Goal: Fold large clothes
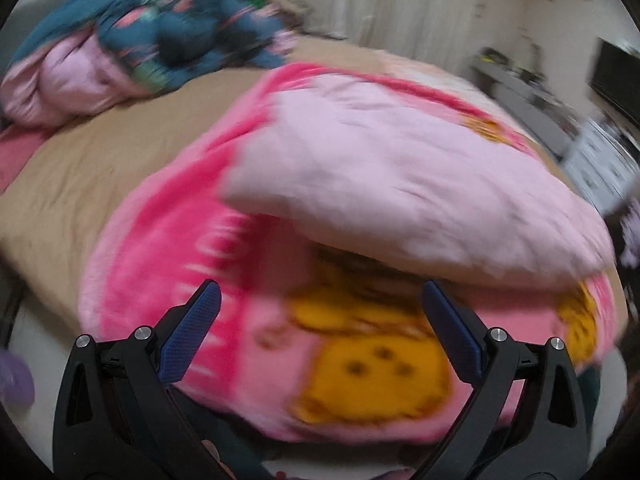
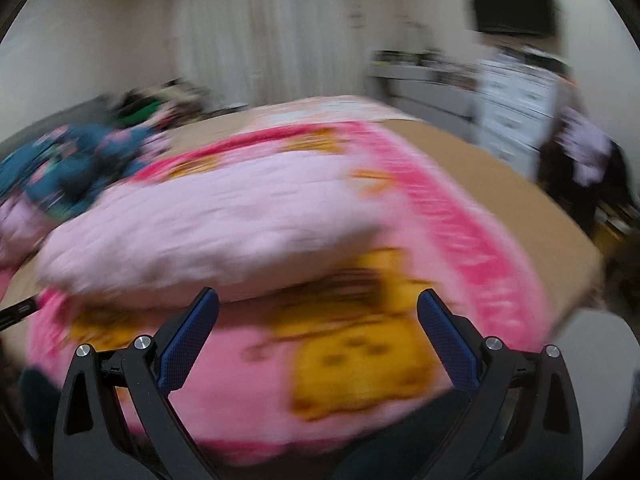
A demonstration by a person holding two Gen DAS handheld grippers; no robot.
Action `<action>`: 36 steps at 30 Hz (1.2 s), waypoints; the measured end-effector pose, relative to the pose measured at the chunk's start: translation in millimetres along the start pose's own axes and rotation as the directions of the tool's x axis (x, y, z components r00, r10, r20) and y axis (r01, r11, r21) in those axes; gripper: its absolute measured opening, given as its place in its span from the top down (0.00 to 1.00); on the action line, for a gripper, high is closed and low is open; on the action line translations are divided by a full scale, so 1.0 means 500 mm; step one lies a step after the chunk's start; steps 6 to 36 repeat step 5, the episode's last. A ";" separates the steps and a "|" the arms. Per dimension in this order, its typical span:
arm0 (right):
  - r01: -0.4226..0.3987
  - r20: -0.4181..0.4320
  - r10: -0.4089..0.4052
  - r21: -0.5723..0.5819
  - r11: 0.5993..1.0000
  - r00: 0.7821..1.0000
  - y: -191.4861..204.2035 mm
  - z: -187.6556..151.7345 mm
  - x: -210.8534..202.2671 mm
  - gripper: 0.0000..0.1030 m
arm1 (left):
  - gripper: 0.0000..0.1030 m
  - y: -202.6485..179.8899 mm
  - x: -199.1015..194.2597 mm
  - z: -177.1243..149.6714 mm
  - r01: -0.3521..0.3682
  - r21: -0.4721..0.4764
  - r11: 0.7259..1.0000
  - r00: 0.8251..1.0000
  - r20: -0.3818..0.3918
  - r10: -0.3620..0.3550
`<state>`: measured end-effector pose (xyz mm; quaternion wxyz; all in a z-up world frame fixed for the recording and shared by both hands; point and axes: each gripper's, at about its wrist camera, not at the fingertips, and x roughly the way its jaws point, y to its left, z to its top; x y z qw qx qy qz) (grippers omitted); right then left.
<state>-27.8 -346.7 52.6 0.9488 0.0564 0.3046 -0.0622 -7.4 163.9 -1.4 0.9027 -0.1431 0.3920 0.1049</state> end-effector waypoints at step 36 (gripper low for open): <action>0.451 -0.116 -0.436 0.208 0.868 0.892 -0.350 -0.020 0.084 0.04 | 0.09 0.218 0.084 0.123 -0.224 -0.166 0.960 0.974 -0.017 0.224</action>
